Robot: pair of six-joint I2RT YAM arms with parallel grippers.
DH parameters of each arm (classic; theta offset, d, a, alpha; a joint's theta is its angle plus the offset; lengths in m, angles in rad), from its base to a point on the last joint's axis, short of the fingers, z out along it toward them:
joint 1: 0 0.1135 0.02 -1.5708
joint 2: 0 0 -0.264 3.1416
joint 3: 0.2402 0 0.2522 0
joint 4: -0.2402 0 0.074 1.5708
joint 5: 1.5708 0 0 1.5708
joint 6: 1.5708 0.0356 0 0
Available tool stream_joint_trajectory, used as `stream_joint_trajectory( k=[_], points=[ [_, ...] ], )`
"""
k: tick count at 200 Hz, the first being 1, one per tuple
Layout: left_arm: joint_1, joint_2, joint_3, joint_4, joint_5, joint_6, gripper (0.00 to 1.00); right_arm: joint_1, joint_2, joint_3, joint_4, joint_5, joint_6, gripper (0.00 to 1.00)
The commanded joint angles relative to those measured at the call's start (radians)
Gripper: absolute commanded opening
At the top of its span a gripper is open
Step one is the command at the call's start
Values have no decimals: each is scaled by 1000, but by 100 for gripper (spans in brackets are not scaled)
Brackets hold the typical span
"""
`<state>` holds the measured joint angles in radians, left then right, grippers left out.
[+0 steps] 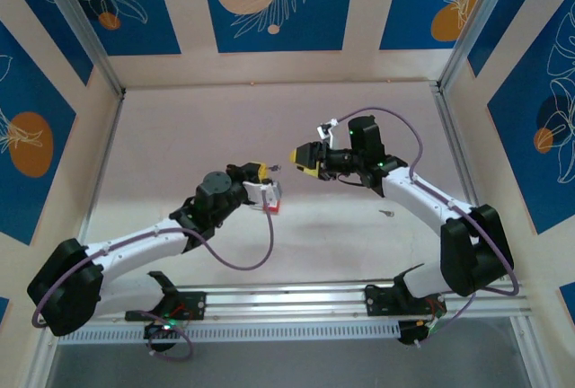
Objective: Unlock with the key
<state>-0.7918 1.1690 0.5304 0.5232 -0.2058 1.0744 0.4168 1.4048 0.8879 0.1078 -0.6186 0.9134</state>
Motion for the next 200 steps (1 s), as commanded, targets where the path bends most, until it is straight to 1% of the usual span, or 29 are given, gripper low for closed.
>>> stream_joint_trajectory(
  k=[1, 59, 102, 131, 147, 172, 200],
  points=[
    [-22, 7, -21, 116, -52, 99, 0, 1, 21, -27, 141, -101, 69, 65],
    [-52, 78, -22, 240, -94, 143, 0, 26, 136, -88, 485, -149, 300, 66],
    [-58, 106, -31, 276, -99, 158, 0, 37, 178, -102, 620, -168, 392, 66],
    [-58, 140, -24, 302, -105, 165, 0, 42, 213, -123, 727, -178, 463, 64],
    [-58, 151, -22, 310, -107, 167, 0, 45, 226, -121, 754, -193, 479, 61],
    [-57, 159, -20, 314, -118, 174, 0, 40, 222, -126, 792, -204, 507, 49],
    [-55, 167, -33, 327, -137, 176, 0, 36, 199, -137, 780, -202, 502, 42]
  ],
)
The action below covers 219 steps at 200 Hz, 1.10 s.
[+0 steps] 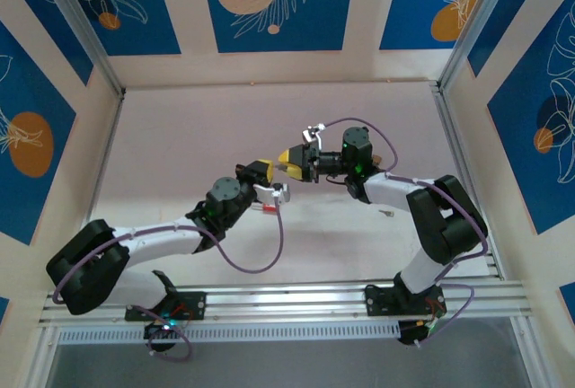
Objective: Unlock with the key
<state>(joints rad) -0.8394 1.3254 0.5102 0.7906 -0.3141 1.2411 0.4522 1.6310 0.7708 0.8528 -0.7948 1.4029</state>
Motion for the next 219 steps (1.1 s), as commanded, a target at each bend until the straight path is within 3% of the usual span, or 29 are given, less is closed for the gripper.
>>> stream_joint_trajectory(
  k=[1, 126, 219],
  points=[
    [-7, 11, -14, 61, -30, 9, 0, 0, -28, -21, 33, -26, 12, 41],
    [-7, 27, -26, 75, -52, 15, 0, 13, -87, 13, -226, 27, -118, 22],
    [-17, 45, -33, 65, -48, 15, 0, 7, -94, 31, -278, 64, -124, 9]
  ],
)
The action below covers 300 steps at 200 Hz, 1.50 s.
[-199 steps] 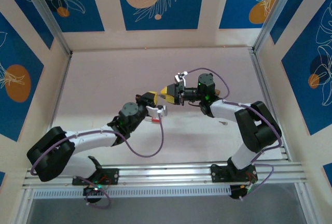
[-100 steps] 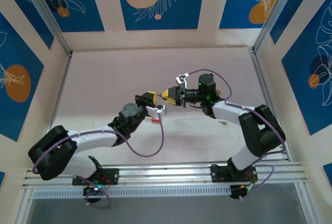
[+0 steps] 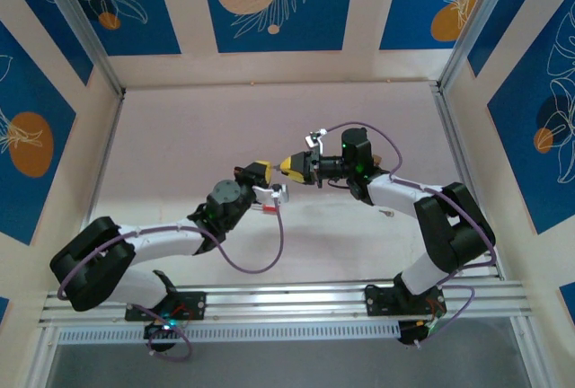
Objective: Unlock with the key
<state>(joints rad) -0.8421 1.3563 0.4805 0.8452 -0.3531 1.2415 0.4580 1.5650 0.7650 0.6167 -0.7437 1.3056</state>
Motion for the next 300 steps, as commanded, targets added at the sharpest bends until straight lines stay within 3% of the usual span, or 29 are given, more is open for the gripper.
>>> stream_joint_trajectory(
  k=[1, 45, 60, 86, 122, 170, 234, 300],
  points=[
    [-15, 15, -2, 10, -9, 15, 0, 1, -28, 37, -42, 13, -27, 8],
    [-20, 13, -7, 21, -17, 6, 0, -1, -31, 51, -58, 9, -31, 10],
    [-24, 9, -9, 41, -22, 4, 0, -1, -26, 58, -69, 0, -35, 19],
    [-26, -2, -2, 57, -23, 11, 0, -5, -28, 67, -79, -24, -56, 47],
    [-28, -29, 20, 33, -6, 32, 0, -33, -77, 100, -257, -5, -181, 58],
    [-27, -34, 76, 8, 28, 99, 0, -50, -114, 125, -369, 15, -227, 59],
    [0, 125, 184, 165, 9, 162, 0, -123, -176, 145, -505, 28, -305, 59],
    [-15, 241, 129, 326, -57, 211, 0, -175, -179, 82, -454, 36, -344, 54]
  ],
)
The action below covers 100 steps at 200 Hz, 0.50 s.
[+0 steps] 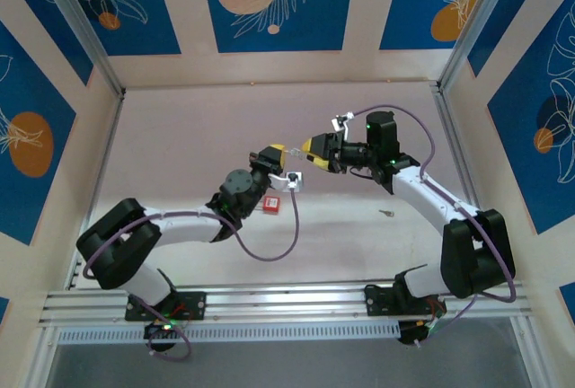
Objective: Unlock with the key
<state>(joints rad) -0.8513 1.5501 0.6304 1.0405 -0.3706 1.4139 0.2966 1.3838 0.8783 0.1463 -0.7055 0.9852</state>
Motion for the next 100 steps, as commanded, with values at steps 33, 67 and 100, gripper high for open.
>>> stream_joint_trajectory(
  k=[33, 67, 100],
  points=[
    [-37, 144, -1, 315, -93, 103, 0, -13, 28, -50, 70, -28, -11, 41],
    [-65, 180, -4, 357, -88, 136, 0, -17, 46, -51, 25, -28, -55, 36],
    [-93, 203, -16, 366, -90, 154, 0, -27, 71, -54, 43, -47, -59, 34]
  ],
)
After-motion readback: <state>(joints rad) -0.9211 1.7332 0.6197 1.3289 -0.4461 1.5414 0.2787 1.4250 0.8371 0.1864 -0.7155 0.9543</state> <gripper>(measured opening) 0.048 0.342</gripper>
